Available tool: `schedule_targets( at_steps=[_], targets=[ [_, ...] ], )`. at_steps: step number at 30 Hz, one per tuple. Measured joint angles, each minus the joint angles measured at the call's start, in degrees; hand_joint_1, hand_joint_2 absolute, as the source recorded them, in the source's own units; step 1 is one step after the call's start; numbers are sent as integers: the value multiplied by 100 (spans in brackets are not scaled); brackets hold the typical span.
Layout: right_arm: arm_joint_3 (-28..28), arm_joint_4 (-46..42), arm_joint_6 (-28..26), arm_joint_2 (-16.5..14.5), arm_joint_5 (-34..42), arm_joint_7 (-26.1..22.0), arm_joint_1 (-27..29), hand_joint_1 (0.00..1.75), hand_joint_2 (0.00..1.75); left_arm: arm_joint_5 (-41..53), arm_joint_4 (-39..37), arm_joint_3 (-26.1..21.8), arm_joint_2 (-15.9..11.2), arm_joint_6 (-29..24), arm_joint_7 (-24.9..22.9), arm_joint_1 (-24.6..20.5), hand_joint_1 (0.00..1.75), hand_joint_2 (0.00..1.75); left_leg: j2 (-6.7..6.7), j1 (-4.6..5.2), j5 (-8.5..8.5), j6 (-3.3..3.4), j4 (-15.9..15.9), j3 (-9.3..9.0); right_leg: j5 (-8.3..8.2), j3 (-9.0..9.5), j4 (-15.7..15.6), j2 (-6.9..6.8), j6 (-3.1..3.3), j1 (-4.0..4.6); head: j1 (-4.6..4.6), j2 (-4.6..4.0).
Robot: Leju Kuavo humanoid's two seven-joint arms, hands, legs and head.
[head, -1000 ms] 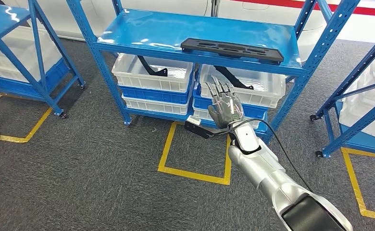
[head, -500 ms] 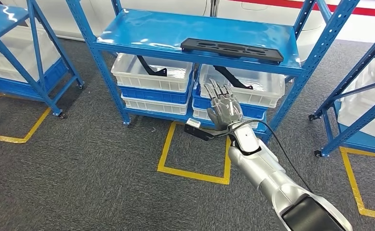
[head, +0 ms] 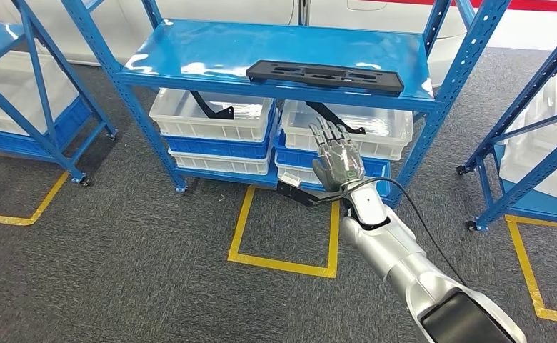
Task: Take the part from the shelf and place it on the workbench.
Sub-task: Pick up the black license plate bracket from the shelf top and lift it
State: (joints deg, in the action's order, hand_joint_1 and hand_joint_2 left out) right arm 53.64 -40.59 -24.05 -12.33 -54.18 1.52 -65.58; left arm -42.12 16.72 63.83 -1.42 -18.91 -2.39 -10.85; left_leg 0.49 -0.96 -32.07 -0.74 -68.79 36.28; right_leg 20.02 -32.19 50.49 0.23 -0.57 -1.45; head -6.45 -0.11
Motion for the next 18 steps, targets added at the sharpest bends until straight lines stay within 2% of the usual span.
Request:
schedule_targets(
  at_steps=[1,2,4,5,6,7,9,10,11,12,14,15,16,17,18],
  targets=[
    [0,0,-2,0,-4,2,14,0,175,2,0,1,1,0,-1,10,0,0,0,-3,88,-5,-68,115,21,28,0,16,-7,-2,0,1],
    [0,0,-3,-1,-9,3,23,0,175,4,0,1,1,-1,-2,15,0,0,0,-7,310,-6,153,91,45,63,1,36,-23,-8,-1,1],
    [0,0,-5,-8,-16,4,22,0,175,11,0,2,2,-5,-13,9,0,0,-2,-18,889,-5,1088,-220,93,132,4,70,-77,-18,-2,2],
    [0,0,-4,-12,-17,8,14,0,175,17,0,2,4,-8,-23,0,0,0,-7,-17,1102,11,1512,-384,118,151,9,90,-111,-10,-2,1],
    [0,0,-2,-16,-17,13,8,0,175,27,0,2,7,-12,-33,-5,0,0,-12,-13,1205,37,1763,-482,137,160,11,105,-142,2,-1,1],
    [0,0,0,-17,-17,17,4,0,175,37,0,2,10,-14,-42,-9,0,0,-17,-1,1228,74,1864,-522,153,163,11,115,-171,11,-1,1],
    [0,0,2,-16,-17,28,6,0,175,57,0,2,17,-19,-45,-10,0,0,-21,21,1205,175,1840,-524,190,166,17,117,-228,-6,1,1],
    [0,0,2,-16,-17,32,6,0,175,65,0,2,20,-20,-45,-12,0,0,-22,26,1197,221,1832,-529,247,141,85,99,-254,-18,1,2],
    [0,0,3,-15,-14,35,4,0,175,72,0,1,22,-22,-45,-15,0,0,-24,27,1191,266,1831,-538,366,53,284,77,-276,-25,2,2],
    [0,0,4,-15,-10,37,3,0,175,78,0,1,22,-24,-45,-17,0,0,-24,26,1186,302,1834,-550,530,-105,608,55,-287,-25,2,2],
    [0,2,17,-14,-1,38,18,0,175,88,0,1,21,-26,-45,-17,0,0,-26,47,1156,354,1831,-567,887,-592,1528,32,-288,-9,2,2],
    [1,3,27,-13,2,38,37,0,175,91,0,1,22,-25,-45,-12,0,0,-28,58,1137,371,1829,-582,961,-807,1872,31,-280,1,2,2],
    [1,4,37,-12,4,38,57,0,175,94,0,2,22,-23,-45,-6,0,0,-32,71,1113,382,1828,-608,919,-933,2016,31,-262,10,2,2],
    [2,4,45,-11,5,39,71,0,175,95,0,2,23,-22,-45,-1,0,0,-38,81,1082,385,1828,-649,752,-930,1896,31,-235,17,2,2],
    [2,4,54,-11,8,39,77,0,175,95,0,2,24,-23,-45,0,0,0,-43,90,1045,381,1828,-702,496,-815,1556,30,-198,29,3,2]
  ],
)
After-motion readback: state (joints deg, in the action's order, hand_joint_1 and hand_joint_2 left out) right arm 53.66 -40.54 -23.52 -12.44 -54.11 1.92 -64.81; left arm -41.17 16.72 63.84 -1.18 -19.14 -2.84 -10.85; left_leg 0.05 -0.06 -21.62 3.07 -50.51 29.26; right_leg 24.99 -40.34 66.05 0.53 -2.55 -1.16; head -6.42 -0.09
